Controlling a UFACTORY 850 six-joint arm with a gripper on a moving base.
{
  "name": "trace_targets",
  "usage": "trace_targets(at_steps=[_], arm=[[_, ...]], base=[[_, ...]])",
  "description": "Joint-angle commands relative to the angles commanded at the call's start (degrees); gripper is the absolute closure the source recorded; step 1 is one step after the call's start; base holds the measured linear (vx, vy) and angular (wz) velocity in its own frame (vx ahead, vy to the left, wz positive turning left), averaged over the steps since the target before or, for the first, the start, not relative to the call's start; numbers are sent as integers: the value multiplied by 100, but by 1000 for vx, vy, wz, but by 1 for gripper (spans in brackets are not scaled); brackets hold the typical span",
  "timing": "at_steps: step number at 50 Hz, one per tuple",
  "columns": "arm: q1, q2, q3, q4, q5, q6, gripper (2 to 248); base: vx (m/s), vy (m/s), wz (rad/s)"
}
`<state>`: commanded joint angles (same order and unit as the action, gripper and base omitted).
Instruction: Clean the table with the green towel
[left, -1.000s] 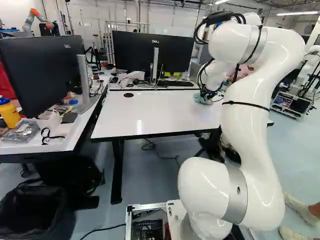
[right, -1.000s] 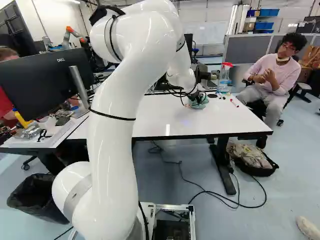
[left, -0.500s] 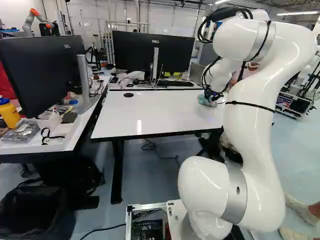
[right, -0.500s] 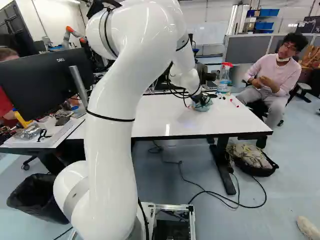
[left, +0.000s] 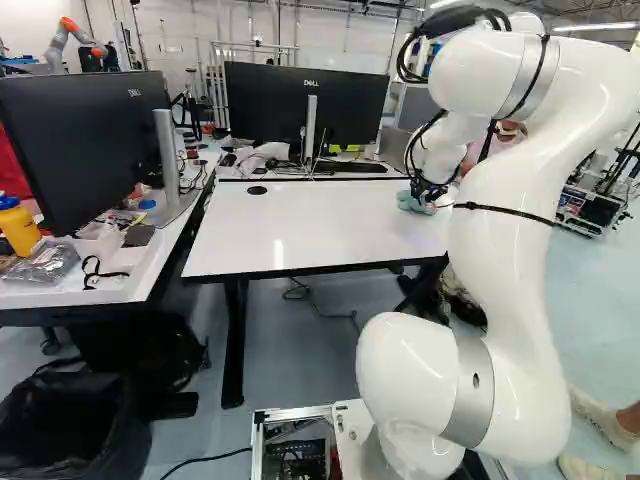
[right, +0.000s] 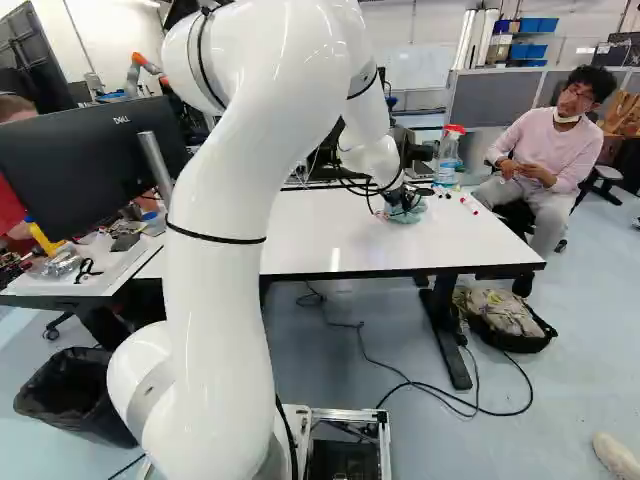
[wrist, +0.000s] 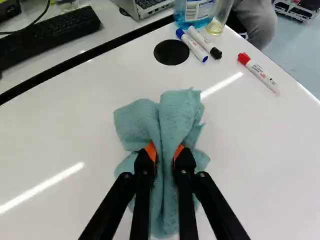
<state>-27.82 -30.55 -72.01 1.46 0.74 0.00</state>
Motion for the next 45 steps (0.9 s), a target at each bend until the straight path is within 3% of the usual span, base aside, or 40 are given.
trace_targets(at_steps=[21, 45], arm=[[64, 524, 377, 0, -228, 0, 195], [142, 1447, 1162, 0, -950, 0, 195]], base=[[0, 0, 0], [0, 0, 0]])
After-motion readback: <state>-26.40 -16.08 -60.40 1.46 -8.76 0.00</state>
